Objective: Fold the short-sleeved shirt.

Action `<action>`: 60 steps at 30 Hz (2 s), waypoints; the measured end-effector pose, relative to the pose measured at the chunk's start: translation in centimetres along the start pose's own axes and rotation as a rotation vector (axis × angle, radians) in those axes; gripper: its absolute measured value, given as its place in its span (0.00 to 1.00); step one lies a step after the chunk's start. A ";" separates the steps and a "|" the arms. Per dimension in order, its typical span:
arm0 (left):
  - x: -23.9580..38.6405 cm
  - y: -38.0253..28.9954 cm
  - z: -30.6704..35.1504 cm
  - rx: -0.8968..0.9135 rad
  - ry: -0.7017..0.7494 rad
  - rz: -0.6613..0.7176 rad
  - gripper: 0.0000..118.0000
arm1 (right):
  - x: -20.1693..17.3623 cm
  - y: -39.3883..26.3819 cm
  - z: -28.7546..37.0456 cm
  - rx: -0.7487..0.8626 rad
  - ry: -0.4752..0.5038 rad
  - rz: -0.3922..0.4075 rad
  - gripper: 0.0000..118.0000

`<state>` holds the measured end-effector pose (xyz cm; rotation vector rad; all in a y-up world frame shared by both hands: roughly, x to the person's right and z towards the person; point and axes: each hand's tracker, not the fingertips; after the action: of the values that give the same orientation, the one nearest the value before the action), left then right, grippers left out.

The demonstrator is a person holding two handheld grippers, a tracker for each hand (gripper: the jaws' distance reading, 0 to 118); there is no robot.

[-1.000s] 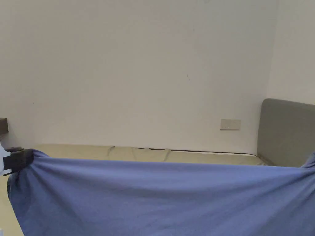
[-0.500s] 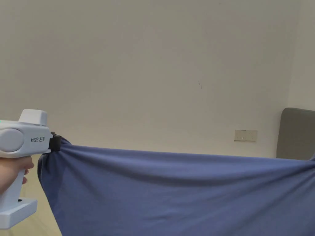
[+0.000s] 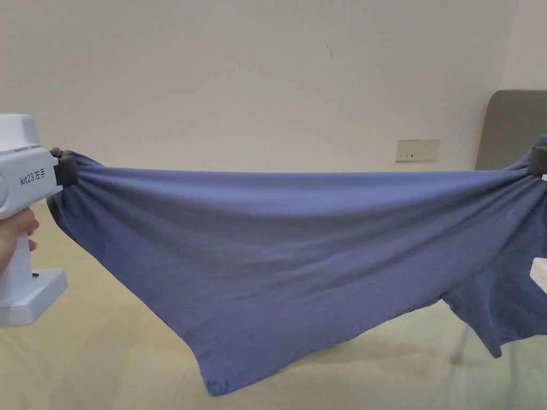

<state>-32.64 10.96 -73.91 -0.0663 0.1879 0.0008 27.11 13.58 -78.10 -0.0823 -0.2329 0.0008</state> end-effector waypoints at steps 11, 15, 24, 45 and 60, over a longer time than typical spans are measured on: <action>-1.3 -12.8 2.1 -0.229 -0.068 -0.012 0.01 | 1.5 -14.9 1.2 -0.219 0.067 0.062 0.04; -2.7 -16.2 6.7 -0.276 -0.094 0.037 0.01 | 2.5 -18.7 6.7 -0.257 0.113 0.071 0.04; -5.0 -20.6 21.3 -0.355 -0.158 0.010 0.01 | 5.2 -22.0 22.4 -0.275 0.197 0.134 0.04; -8.4 -28.7 33.7 -0.700 -0.110 -0.016 0.42 | 12.4 -31.8 34.4 -0.620 0.260 0.254 0.05; -4.9 -12.3 41.8 -0.157 -0.097 0.053 0.48 | 4.5 -15.4 42.1 -0.082 0.286 0.034 0.71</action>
<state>-29.53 1.43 -31.19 -0.2179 0.0923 0.0719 21.64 1.67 -34.95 -0.1666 0.0544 0.0134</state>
